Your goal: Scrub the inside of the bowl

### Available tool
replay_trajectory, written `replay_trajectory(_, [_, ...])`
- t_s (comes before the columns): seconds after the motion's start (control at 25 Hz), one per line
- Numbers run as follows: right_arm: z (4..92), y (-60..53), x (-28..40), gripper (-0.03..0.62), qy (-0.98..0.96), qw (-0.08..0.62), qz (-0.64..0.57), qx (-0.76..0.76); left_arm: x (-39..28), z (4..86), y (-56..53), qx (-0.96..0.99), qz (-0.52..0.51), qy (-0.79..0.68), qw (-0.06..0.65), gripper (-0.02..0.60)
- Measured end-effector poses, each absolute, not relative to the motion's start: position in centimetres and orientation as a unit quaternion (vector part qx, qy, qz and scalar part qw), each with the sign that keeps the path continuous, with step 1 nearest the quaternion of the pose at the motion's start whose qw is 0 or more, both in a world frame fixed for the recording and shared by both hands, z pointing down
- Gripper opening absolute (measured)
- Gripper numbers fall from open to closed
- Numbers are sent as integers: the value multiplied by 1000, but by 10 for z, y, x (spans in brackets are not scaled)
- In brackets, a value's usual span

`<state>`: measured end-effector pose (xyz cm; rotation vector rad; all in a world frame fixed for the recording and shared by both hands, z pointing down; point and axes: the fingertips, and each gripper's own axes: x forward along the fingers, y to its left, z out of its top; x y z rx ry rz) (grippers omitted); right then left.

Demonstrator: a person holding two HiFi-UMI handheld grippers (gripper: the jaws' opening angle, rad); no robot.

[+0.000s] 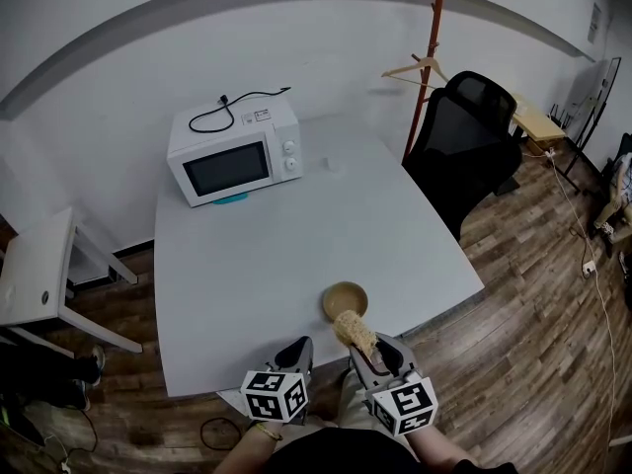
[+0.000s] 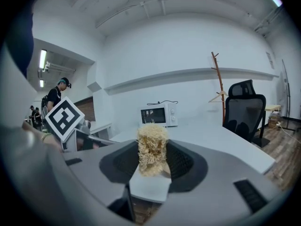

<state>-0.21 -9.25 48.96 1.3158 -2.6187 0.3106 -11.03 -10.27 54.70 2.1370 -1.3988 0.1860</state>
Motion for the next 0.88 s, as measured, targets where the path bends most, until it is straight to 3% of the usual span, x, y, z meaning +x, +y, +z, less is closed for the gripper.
replay_trajectory(0.88, [483,-89,-6,164,-886,96,99,442,-105,543,-97,805,62,-512,293,18])
